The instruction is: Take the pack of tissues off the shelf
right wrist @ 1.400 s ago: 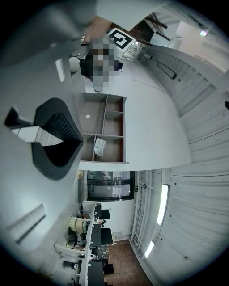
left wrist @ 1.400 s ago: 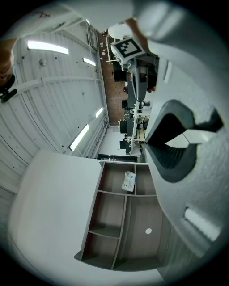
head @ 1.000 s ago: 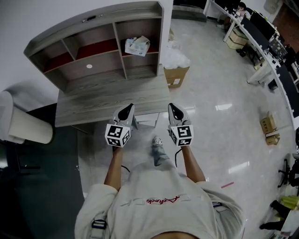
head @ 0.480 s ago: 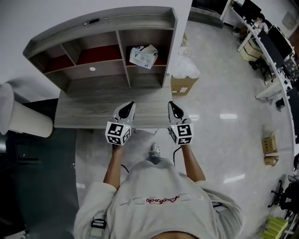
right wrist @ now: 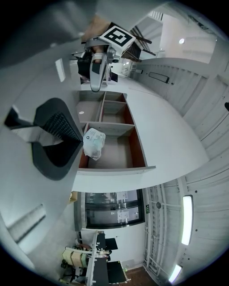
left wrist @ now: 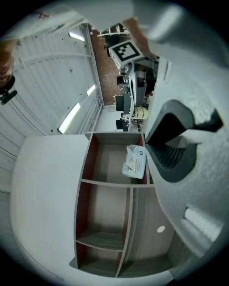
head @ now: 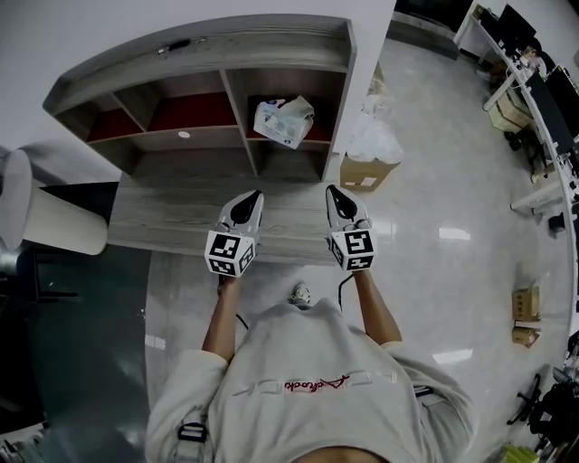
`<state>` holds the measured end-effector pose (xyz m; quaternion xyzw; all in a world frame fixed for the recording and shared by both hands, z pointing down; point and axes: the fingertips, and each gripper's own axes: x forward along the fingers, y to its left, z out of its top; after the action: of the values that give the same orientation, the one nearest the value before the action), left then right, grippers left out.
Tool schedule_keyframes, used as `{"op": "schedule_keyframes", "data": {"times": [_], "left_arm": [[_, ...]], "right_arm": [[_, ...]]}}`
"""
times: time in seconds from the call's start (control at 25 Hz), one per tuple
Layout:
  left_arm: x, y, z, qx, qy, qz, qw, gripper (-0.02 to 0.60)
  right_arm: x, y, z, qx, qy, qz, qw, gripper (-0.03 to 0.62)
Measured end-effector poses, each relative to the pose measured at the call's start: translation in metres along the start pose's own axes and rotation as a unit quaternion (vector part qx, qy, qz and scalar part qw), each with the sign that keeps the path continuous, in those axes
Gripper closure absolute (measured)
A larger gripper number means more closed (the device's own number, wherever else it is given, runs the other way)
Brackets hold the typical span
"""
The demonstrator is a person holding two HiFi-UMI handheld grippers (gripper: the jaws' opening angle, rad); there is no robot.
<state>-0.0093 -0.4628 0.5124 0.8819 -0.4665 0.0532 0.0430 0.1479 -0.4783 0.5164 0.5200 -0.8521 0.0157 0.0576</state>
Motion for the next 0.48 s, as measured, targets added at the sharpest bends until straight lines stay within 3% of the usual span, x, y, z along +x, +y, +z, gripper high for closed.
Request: {"op": "schedule_keyframes", "data": {"times": [0.48], "left_arm": [[0.031, 0.017, -0.008, -0.012, 0.008, 0.010, 0.9999, 0.581]], "right_arm": [[0.058, -0.013, 0.014, -0.039, -0.003, 0.031, 0.999, 0.588]]}}
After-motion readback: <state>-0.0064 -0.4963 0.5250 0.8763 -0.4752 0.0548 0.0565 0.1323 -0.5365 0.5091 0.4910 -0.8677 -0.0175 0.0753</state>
